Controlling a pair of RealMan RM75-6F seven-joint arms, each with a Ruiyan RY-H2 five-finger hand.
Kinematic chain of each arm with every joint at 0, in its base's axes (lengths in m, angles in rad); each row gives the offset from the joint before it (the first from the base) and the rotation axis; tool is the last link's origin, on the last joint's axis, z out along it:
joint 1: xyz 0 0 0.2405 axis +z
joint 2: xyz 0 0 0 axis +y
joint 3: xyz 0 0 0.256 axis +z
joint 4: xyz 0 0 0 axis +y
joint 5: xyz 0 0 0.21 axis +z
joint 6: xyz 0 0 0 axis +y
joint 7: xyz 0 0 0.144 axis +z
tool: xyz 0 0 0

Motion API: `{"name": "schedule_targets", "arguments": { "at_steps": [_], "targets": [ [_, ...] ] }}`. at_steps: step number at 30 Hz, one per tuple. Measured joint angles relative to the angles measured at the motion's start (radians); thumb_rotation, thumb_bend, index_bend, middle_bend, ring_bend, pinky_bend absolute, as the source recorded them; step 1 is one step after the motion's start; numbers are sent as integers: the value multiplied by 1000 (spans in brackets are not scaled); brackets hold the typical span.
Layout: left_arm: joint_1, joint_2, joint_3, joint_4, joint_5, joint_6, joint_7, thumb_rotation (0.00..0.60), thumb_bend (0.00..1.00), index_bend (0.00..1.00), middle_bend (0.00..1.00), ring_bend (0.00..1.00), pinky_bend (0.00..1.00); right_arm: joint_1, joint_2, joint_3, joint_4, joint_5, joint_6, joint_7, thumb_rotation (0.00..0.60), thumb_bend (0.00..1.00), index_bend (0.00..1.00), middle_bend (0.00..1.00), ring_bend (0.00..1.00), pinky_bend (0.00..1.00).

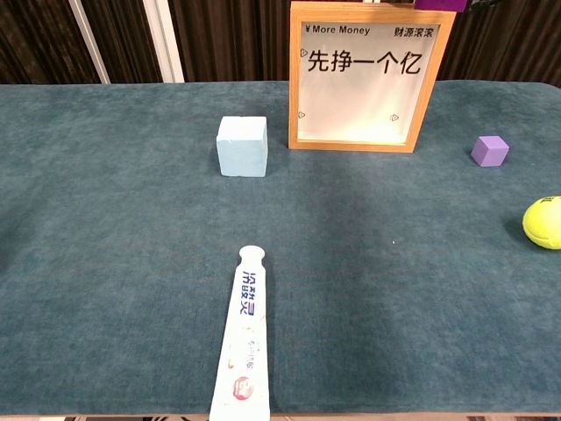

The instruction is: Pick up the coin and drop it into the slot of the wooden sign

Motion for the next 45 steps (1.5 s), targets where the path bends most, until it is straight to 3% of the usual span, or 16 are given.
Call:
{"name": "schedule_targets", "arguments": {
  "at_steps": [7,14,32,45],
  "targets": [
    [0,2,1,-2,0,-3,-4,600,424,203,4,0,76,42,30,-71,-39,102,-4,-3,600,476,698,53,0,0],
    [-1,4,0,-5,-4,-4,-7,600,424,203,4,0,76,66,38,-109,-66,120,17,16,600,477,696,51,0,0],
    [-3,10,0,-14,-16,-16,-12,600,424,203,3,0,76,97,38,-170,-82,186,33,13,600,477,664,39,0,0],
    [-4,13,2,-16,-15,-18,-13,600,423,202,3,0,76,115,37,-194,-84,209,28,17,600,476,588,30,0,0]
  ]
}}
